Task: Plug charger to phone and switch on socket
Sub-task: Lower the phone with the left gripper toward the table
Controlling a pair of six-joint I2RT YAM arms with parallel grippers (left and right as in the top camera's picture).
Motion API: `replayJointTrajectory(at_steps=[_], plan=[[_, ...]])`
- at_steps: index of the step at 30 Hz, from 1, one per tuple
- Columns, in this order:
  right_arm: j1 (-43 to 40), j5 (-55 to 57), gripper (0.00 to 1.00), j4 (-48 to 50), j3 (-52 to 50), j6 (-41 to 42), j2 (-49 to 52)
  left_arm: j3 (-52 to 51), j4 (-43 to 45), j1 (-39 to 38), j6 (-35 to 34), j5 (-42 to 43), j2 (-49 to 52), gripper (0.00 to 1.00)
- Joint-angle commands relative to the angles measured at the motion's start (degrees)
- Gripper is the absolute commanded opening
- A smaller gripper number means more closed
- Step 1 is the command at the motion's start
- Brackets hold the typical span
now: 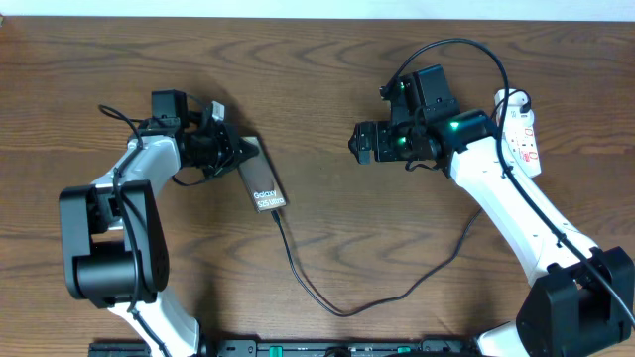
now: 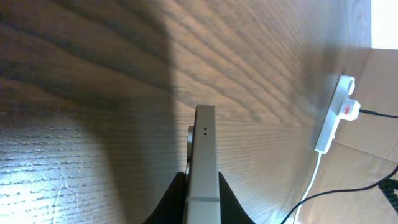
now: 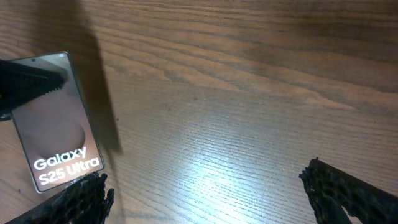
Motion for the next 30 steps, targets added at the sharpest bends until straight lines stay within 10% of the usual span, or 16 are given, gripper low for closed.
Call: replayJointTrajectory(at_steps=[1,19,24,30], plan=[[-0.09,0.44,0.99,-0.11,0.70,-0.66,-0.17,0.55,-0.48,-0.24,0.74,0.55,2.40,0.07],[-0.09,0.44,0.99,-0.31,0.70,-0.66,-0.17,0.55,-0.50,-0.24,0.74,0.50,4.83,0.08],[-0.09,0.44,0.99,-0.31,0.70,-0.66,-0.17,0.55,-0.55,-0.24,0.72,0.50,4.83,0.31],[-0.11,0.44,0.99,-0.31,0.70,-0.68,-0.17,0.55,-0.94,-0.22,0.74,0.50,4.83,0.32]])
